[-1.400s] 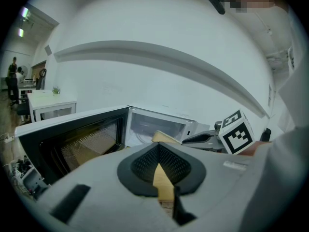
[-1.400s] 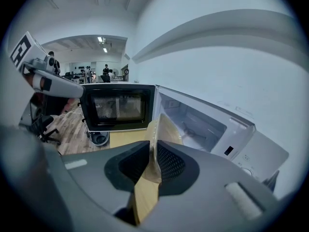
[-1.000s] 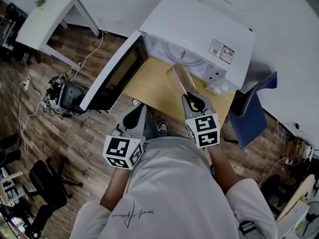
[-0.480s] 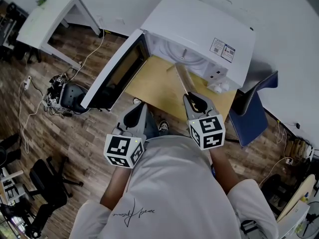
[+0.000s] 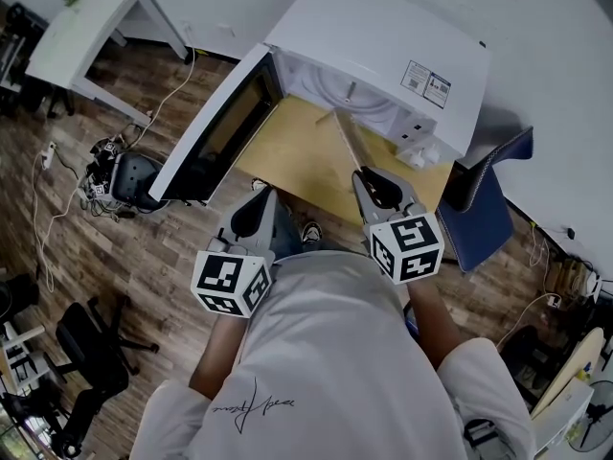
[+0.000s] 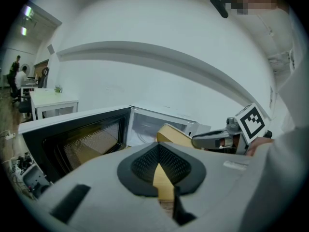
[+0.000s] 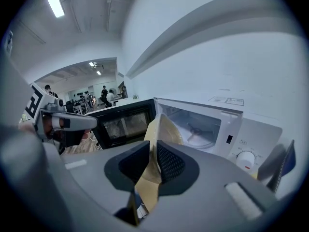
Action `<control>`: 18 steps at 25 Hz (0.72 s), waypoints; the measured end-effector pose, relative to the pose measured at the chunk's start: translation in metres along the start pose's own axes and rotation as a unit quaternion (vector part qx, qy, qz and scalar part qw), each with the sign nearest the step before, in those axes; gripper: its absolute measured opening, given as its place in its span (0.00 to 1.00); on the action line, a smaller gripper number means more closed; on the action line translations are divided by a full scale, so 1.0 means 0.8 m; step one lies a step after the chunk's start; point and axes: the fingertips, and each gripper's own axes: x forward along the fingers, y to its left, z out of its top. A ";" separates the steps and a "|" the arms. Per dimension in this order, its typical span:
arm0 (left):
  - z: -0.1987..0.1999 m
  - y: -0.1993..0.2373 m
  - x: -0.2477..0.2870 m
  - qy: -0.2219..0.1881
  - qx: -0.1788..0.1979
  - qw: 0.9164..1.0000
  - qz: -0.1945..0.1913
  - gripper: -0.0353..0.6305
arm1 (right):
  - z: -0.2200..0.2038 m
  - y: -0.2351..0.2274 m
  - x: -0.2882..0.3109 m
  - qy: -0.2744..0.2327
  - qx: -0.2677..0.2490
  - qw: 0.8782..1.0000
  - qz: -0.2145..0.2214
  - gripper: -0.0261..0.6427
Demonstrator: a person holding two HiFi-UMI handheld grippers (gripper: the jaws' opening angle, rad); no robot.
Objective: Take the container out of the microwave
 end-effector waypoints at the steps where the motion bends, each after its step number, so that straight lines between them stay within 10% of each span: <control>1: 0.001 0.000 -0.001 -0.001 -0.001 1.000 0.001 0.05 | 0.001 0.000 -0.001 -0.001 -0.004 1.000 0.003 0.13; 18: 0.005 -0.003 0.006 -0.006 -0.015 1.000 -0.003 0.05 | 0.007 0.006 -0.005 -0.007 -0.010 0.998 0.069 0.13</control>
